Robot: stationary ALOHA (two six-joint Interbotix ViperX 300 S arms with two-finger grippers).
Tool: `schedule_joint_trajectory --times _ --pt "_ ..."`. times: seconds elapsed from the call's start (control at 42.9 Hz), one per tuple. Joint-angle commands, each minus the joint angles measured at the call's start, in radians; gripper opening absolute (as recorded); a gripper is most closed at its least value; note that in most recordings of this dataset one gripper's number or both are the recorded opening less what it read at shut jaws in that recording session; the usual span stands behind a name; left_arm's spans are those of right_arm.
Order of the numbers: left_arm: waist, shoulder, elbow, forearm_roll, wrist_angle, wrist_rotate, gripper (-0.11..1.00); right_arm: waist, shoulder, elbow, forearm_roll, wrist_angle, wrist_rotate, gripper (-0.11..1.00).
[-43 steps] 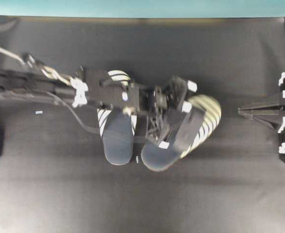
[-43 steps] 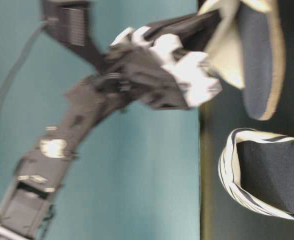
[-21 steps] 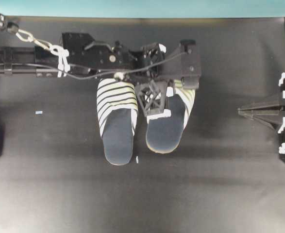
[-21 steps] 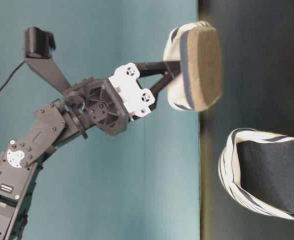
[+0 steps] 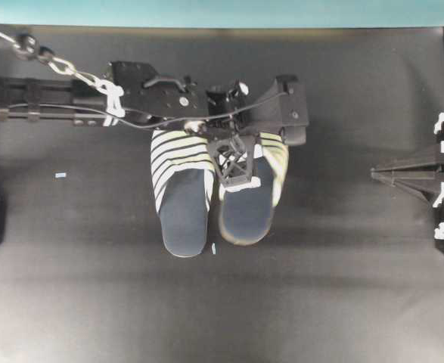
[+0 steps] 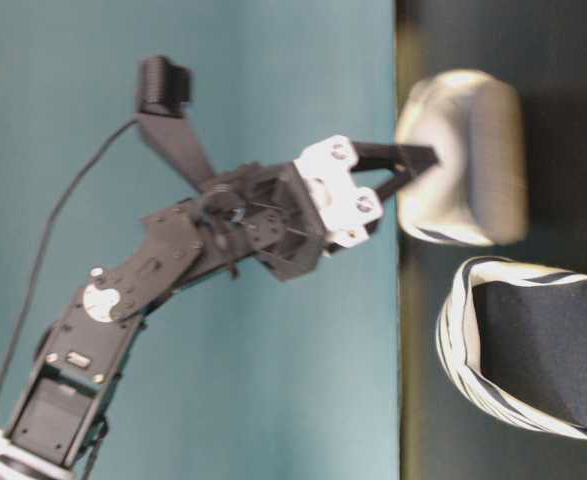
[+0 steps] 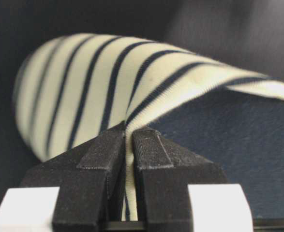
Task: Arrange the slippers with the left arm.
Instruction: 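Rotate the right slipper upright beside the left one and release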
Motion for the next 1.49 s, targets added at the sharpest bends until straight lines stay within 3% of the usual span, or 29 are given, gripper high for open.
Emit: schedule_joint_trajectory --times 0.0,0.443,0.559,0.722,0.839,1.165,1.468 --pt "-0.005 -0.005 -0.008 0.003 0.011 -0.003 0.01 -0.002 0.005 -0.005 0.002 -0.008 0.006 0.01" --pt "-0.012 -0.002 -0.014 0.003 0.012 -0.014 0.03 -0.002 0.005 -0.005 0.002 -0.008 0.006 0.01" --pt "-0.009 -0.003 -0.009 0.003 0.015 -0.025 0.2 -0.002 0.005 -0.003 0.002 -0.008 0.006 0.01" --pt "-0.023 -0.005 -0.003 0.003 0.011 -0.015 0.65 -0.002 0.005 -0.003 0.002 -0.011 0.006 0.01" --pt "-0.026 -0.008 -0.005 0.003 0.009 -0.014 0.89 -0.002 0.005 -0.002 0.002 -0.017 0.006 0.01" --pt "-0.031 -0.144 0.041 0.003 -0.029 -0.008 0.87 -0.002 0.005 0.002 0.002 -0.02 0.006 0.01" --pt "-0.031 -0.359 0.253 0.003 -0.212 -0.011 0.87 -0.002 0.005 0.003 0.008 -0.02 0.006 0.01"
